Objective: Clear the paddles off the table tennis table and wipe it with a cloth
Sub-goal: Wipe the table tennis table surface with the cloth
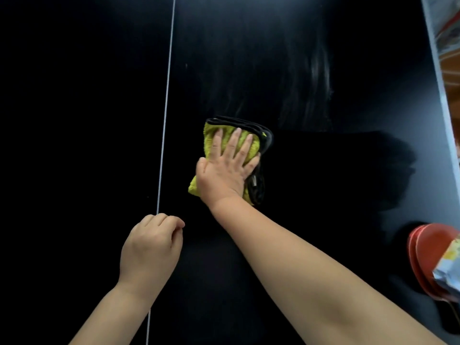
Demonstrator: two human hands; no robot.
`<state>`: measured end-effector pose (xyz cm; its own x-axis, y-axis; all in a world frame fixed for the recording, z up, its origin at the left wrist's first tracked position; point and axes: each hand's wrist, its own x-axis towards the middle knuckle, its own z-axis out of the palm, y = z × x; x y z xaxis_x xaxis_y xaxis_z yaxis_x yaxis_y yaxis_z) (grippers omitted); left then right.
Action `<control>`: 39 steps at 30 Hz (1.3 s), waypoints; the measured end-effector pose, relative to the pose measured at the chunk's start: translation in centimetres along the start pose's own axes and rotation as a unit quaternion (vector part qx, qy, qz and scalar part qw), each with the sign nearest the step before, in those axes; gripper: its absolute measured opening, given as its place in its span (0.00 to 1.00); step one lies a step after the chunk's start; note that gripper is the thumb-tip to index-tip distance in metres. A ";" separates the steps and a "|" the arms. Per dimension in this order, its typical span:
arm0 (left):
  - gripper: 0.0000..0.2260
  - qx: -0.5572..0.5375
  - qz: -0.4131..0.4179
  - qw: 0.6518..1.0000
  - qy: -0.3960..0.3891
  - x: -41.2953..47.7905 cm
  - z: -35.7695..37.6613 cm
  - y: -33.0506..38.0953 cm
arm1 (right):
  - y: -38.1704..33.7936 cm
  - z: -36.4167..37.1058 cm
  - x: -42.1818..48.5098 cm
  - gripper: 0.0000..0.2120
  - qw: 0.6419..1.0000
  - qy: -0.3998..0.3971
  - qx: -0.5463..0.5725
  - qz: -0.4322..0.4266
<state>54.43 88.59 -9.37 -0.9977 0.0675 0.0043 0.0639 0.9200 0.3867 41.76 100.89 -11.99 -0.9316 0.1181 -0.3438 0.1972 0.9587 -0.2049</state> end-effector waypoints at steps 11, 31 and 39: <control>0.13 0.015 0.003 1.000 0.006 2.5 0.6 -1.2 | -2.5 -1.8 8.2 0.31 0.934 -0.025 -0.120 -0.336; 0.10 -0.042 0.069 0.996 0.034 13.5 11.0 20.5 | 38.7 -14.5 14.7 0.31 0.992 0.072 -0.011 0.100; 0.09 -0.051 0.096 0.994 0.033 13.8 11.2 22.4 | 44.5 -15.0 11.7 0.30 0.944 0.102 0.058 0.309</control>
<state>42.36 114.50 -10.97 -0.9668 0.2091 0.1466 0.2539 0.8489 0.4636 35.06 148.83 -11.37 -0.6651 0.7041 -0.2488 0.7431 0.6570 -0.1273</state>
